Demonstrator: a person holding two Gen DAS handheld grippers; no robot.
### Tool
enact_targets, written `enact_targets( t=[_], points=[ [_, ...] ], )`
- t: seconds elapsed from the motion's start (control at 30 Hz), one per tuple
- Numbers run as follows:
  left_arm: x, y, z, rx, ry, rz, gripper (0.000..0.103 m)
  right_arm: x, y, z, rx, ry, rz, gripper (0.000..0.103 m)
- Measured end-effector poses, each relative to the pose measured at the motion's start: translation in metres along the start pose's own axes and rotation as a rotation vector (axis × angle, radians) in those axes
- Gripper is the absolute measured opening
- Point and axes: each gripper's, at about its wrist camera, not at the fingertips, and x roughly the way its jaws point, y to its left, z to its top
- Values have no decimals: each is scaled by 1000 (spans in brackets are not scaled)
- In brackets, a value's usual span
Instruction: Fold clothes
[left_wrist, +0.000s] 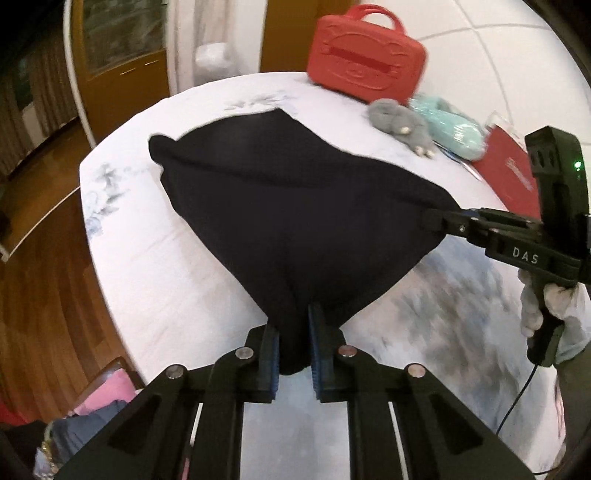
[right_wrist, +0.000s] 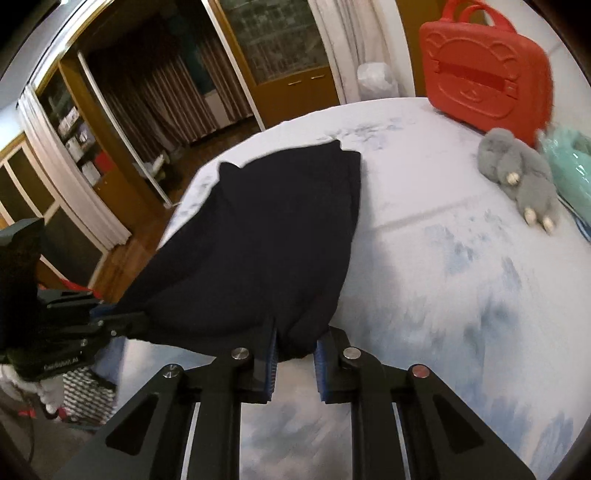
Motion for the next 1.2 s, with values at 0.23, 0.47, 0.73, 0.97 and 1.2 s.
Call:
enact_targets(
  t=[0.23, 0.47, 0.73, 0.97, 1.2],
  points=[
    [-16, 25, 19, -1, 17, -51, 12, -4, 23, 13, 9, 2, -13, 16],
    [0, 85, 111, -7, 8, -135, 12, 28, 14, 110, 34, -42, -29, 16],
    [90, 162, 221, -26, 93, -120, 17, 138, -20, 212, 96, 63, -81, 16],
    [128, 200, 246, -130, 139, -132, 59, 171, -54, 220, 226, 82, -108, 68],
    [79, 173, 230, -30, 15, -57, 65, 94, -45, 203, 222, -67, -153, 100]
  ],
)
